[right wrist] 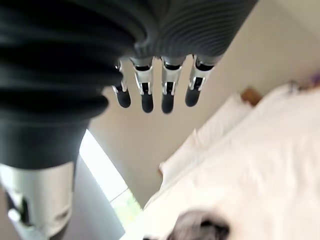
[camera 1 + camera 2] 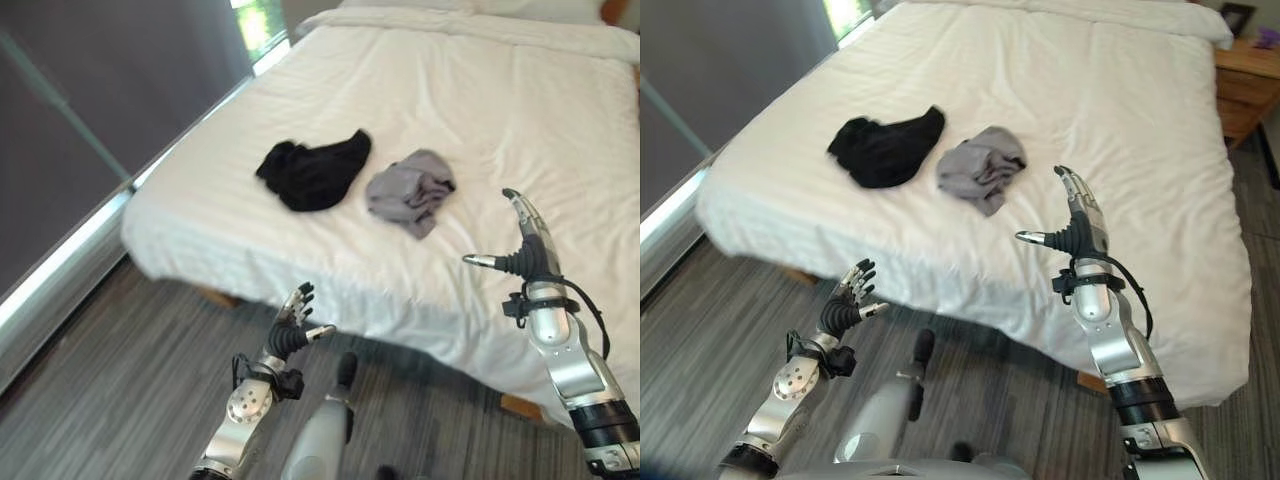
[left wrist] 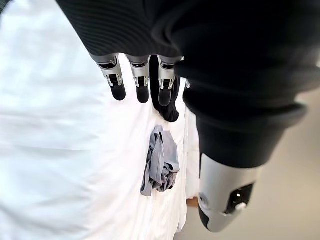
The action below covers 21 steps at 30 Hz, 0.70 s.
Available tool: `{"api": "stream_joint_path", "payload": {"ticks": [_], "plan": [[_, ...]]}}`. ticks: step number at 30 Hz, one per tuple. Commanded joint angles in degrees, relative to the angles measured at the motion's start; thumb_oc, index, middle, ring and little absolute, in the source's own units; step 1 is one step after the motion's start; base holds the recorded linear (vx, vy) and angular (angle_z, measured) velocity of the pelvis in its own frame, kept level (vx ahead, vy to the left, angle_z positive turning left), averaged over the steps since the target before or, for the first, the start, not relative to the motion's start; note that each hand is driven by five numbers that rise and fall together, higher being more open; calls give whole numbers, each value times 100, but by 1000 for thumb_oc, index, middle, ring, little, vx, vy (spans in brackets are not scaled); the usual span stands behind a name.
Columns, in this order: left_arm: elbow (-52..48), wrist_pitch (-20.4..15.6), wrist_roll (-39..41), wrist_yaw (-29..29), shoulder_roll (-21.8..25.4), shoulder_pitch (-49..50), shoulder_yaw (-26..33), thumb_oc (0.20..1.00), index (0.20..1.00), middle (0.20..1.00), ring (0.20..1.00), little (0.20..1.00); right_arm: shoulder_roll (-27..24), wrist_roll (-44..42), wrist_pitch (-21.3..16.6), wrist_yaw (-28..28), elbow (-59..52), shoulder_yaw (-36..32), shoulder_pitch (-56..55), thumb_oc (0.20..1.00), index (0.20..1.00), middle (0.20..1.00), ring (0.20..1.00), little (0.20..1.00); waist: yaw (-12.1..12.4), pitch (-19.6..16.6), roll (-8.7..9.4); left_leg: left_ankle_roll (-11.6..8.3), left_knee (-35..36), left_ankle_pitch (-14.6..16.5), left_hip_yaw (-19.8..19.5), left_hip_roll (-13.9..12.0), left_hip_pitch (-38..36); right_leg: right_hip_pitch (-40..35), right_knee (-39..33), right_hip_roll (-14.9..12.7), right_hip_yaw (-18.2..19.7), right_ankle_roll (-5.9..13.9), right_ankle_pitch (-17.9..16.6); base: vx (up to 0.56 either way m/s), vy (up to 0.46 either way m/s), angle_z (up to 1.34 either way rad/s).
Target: Pick up bed clothes into laundry basket.
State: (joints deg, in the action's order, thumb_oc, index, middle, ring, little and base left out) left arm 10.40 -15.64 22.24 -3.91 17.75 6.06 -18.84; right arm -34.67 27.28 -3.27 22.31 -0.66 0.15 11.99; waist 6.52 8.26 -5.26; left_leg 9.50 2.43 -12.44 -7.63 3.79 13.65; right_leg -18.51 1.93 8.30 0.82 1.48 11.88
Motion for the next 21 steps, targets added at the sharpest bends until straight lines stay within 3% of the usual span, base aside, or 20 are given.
{"api": "stream_joint_path", "payload": {"ticks": [1, 8, 18, 21], "plan": [[-231, -165, 93, 92, 188, -257, -53, 1000, 1000, 1000, 1000, 1000, 35, 79, -86, 404, -103, -160, 304, 1000, 1000, 1000, 1000, 1000, 182, -164, 441, -1291, 248, 277, -160, -508, -831, 922, -390, -1122, 235, 244, -1202, 201, 161, -21], [173, -59, 232, 511, 276, 193, -65, 1000, 1000, 1000, 1000, 1000, -319, -61, 33, 311, 976, 227, 1001, 1000, 1000, 1000, 1000, 1000, 504, -426, 577, -1183, 257, 509, -40, -352, -1086, 751, -436, -1482, 127, 429, -1201, 106, 102, 4], [600, -18, 327, 592, 83, 592, 100, 1000, 1000, 1000, 1000, 1000, 123, 1, 15, -110, 1663, 1010, 1247, 1000, 1000, 1000, 1000, 1000, 842, -485, 674, -1156, 257, 550, -117, -285, -1041, 724, -659, -1578, -26, 504, -1309, 14, 9, 35], [642, -8, 453, 586, 119, 677, 60, 1000, 1000, 1000, 1000, 1000, 486, -424, 58, -239, 2721, 1531, 1613, 1000, 1000, 1000, 1000, 1000, 998, -473, 695, -1182, 257, 507, -191, -287, -980, 736, -693, -1546, -84, 486, -1287, 22, -16, 16]]}}
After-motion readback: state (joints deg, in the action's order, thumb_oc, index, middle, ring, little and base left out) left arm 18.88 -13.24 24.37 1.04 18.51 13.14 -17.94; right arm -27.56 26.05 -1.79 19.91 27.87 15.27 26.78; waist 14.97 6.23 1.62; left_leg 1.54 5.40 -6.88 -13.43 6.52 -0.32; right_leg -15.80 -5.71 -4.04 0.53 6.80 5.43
